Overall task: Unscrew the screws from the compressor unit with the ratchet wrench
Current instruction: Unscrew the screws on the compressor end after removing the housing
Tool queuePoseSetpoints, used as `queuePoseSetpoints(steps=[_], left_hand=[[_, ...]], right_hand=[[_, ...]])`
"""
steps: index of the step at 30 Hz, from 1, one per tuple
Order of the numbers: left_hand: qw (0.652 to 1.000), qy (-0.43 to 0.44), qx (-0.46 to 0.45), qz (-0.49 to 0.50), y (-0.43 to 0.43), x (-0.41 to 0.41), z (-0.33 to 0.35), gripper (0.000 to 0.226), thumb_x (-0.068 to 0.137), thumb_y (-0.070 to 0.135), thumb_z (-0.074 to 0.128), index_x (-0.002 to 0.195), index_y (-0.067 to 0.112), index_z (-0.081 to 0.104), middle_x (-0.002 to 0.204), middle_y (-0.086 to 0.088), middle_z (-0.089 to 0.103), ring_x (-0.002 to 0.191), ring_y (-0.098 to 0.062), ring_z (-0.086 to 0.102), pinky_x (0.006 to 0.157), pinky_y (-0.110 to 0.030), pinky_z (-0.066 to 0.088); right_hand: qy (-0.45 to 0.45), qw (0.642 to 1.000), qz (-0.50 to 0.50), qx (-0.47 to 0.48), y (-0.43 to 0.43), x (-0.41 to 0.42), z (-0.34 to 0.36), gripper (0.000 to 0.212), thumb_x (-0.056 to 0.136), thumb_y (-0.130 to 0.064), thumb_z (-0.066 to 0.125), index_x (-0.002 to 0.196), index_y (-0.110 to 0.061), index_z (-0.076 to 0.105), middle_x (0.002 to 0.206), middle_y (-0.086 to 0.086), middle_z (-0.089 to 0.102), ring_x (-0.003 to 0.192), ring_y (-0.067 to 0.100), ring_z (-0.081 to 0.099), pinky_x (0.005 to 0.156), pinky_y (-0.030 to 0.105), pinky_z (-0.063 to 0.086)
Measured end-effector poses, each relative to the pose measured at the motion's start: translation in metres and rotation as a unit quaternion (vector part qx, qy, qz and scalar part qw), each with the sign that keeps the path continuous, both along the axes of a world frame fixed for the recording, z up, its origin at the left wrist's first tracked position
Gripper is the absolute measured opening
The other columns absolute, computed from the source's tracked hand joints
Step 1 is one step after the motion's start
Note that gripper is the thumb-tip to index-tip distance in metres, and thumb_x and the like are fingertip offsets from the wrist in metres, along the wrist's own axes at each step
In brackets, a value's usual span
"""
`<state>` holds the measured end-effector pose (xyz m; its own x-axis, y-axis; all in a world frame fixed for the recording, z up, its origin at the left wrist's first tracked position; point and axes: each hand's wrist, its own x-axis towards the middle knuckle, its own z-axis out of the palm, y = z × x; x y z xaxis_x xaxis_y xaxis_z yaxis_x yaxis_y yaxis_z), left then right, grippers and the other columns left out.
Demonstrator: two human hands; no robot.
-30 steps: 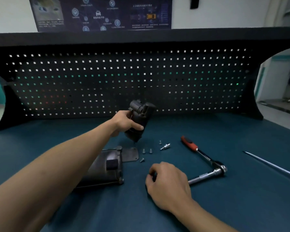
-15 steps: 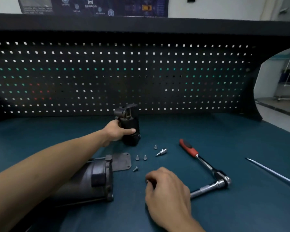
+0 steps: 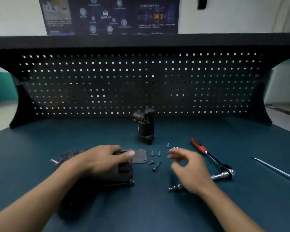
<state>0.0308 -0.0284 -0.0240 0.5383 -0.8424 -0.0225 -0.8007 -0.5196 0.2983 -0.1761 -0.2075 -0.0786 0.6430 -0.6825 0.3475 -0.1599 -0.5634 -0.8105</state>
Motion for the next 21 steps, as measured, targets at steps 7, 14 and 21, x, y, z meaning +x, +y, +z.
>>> queuePoseSetpoints(steps=[7,14,21], left_hand=[[0.987,-0.15,-0.044,-0.025,0.026,-0.028,-0.013,0.084,0.067,0.095,0.002,0.084,0.027,0.049,0.089,0.011,0.062,0.087,-0.018,0.059,0.082,-0.039,0.045],[0.984,-0.163,-0.056,-0.038,0.028,-0.052,-0.023,0.076,0.071,0.093,-0.001,0.078,0.031,0.043,0.086,0.011,0.057,0.081,-0.016,0.052,0.074,-0.039,0.038],[0.995,-0.094,-0.028,-0.005,0.019,-0.061,-0.012,0.063,0.072,0.077,0.021,0.11,0.04,0.055,0.12,0.009,0.066,0.108,-0.019,0.059,0.087,-0.036,0.043]], right_hand=[[0.22,0.922,-0.315,-0.059,-0.059,-0.065,0.006,0.049,0.083,-0.042,0.067,0.127,-0.02,0.064,0.124,0.006,0.067,0.122,0.034,0.052,0.095,0.043,0.046],[0.338,0.902,-0.267,-0.022,-0.049,-0.06,0.006,0.012,0.082,-0.024,0.06,0.08,-0.015,0.052,0.086,0.004,0.055,0.078,0.026,0.057,0.063,0.03,0.044],[0.156,0.954,-0.159,0.202,-0.05,-0.065,0.006,0.011,0.064,-0.01,0.064,0.072,-0.004,0.058,0.073,0.01,0.059,0.058,0.024,0.06,0.047,0.026,0.052]])
